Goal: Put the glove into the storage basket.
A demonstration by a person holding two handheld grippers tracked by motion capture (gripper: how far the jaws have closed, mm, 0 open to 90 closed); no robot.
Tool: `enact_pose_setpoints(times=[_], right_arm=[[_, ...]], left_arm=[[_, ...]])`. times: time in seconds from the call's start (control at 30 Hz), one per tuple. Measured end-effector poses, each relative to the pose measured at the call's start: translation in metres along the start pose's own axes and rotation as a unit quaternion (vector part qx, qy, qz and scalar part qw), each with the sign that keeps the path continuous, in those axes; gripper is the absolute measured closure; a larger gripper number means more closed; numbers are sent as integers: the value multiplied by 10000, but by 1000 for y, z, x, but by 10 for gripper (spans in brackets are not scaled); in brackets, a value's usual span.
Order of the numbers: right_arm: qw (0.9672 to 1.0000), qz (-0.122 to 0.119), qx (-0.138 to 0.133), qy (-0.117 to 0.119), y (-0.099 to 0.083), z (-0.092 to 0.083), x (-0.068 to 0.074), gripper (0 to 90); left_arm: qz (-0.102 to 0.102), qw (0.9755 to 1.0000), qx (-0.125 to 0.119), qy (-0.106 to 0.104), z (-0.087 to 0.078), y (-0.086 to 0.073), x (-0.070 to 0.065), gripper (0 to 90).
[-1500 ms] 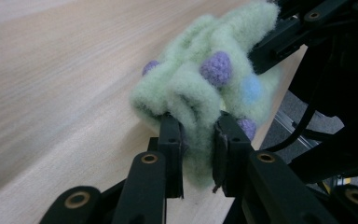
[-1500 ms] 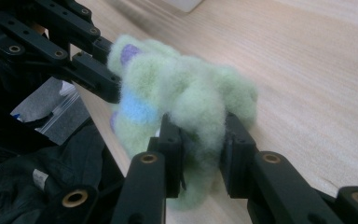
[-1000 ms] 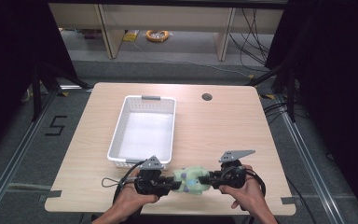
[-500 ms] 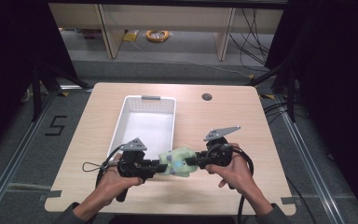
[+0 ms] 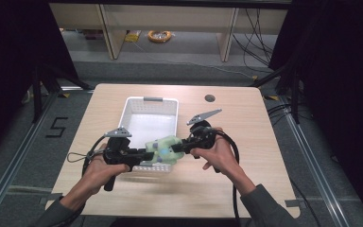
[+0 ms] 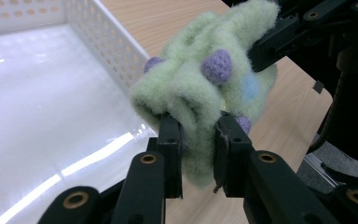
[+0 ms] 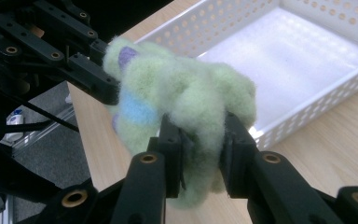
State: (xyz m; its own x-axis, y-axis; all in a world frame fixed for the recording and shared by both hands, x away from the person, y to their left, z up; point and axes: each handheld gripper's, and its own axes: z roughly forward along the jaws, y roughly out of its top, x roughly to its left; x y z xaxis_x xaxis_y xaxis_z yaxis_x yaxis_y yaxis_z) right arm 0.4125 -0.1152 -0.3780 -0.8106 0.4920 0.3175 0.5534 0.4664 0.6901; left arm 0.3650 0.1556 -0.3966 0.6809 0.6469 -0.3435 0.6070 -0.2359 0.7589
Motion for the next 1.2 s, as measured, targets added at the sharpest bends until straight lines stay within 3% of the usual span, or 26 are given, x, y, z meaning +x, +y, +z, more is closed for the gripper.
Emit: enact_pose_setpoints(times=[0.17,0.3,0.57,0.97,1.2], right_arm=[[10000,-22,78,8,11,14,-6,737],[9999,-58,123,-19,16,22,-10,737],[9995,90,289,-1,31,39,-15,737],[9977,370,573,-16,40,79,-31,737],[9964,461,705,-43,41,94,-38,737]], left_arm=[[-80,9998,48,163,-2,2,14,740],[-139,9997,101,166,-1,3,22,740],[-290,9990,181,298,-2,6,39,740],[-645,9957,432,509,8,-1,73,738],[-696,9938,658,565,16,-3,85,737]])
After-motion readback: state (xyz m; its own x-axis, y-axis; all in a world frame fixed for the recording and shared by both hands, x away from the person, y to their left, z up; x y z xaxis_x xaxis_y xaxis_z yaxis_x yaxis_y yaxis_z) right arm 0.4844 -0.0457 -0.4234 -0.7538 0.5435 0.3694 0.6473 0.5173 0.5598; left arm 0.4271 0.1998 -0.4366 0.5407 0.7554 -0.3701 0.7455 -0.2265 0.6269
